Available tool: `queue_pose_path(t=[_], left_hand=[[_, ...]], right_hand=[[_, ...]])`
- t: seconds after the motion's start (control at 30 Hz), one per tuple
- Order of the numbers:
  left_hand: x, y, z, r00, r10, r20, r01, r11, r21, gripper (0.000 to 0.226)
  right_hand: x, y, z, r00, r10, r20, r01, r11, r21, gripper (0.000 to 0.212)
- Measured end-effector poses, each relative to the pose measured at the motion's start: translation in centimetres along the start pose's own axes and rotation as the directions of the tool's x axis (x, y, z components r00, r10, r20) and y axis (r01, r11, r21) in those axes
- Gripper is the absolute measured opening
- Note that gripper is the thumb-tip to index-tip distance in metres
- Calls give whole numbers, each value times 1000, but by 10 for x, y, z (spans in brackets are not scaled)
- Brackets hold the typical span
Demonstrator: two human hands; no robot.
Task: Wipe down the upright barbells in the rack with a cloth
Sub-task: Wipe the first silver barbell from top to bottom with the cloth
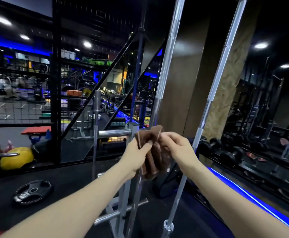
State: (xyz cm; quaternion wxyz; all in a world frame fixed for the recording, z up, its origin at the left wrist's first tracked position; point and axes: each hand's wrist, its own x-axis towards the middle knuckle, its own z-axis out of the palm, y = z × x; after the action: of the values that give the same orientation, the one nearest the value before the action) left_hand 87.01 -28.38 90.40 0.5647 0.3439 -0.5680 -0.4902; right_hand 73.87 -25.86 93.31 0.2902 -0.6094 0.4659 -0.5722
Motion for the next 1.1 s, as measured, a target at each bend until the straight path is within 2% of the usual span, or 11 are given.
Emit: queue_pose_path(t=[0.1, 0.17, 0.23, 0.33, 0.4, 0.53, 0.6, 0.7, 0.83, 0.97, 1.1], left_hand=[[12, 6, 6, 989, -144, 18, 145, 973, -180, 25], [18, 12, 8, 964, -259, 64, 265, 900, -346, 26], [22, 15, 5, 928, -328, 174, 371, 846, -382, 40], [30, 12, -2, 914, -337, 225, 397, 855, -334, 55], [35, 15, -7, 916, -349, 198, 390, 890, -235, 56], [58, 10, -28, 957, -290, 8, 289, 953, 90, 61], [69, 0, -37, 958, -282, -47, 285, 955, 81, 59], [80, -22, -38, 949, -307, -70, 311, 949, 52, 56], [95, -52, -39, 933, -340, -116, 341, 940, -18, 53], [107, -83, -44, 914, -381, -138, 384, 923, -7, 47], [119, -105, -38, 921, -382, -79, 389, 915, 107, 32]], right_hand=[[11, 12, 2, 959, -268, 87, 280, 874, -397, 36], [13, 21, 8, 960, -243, 139, 280, 820, -499, 52], [17, 30, 14, 976, -197, 96, 219, 864, -453, 58], [30, 38, 22, 985, -169, 25, 161, 867, -472, 62], [38, 39, 26, 983, -185, -10, 142, 790, -596, 58], [63, 32, 30, 901, -371, -224, 100, 681, -726, 52], [83, 27, 37, 853, -384, -352, -15, 657, -754, 55], [106, 33, 63, 864, -365, -346, -122, 514, -849, 69], [134, 49, 86, 810, -375, -452, -230, 506, -832, 86], [145, 65, 83, 761, -480, -437, -248, 408, -879, 88], [144, 99, 89, 816, -409, -409, -229, 421, -878, 87]])
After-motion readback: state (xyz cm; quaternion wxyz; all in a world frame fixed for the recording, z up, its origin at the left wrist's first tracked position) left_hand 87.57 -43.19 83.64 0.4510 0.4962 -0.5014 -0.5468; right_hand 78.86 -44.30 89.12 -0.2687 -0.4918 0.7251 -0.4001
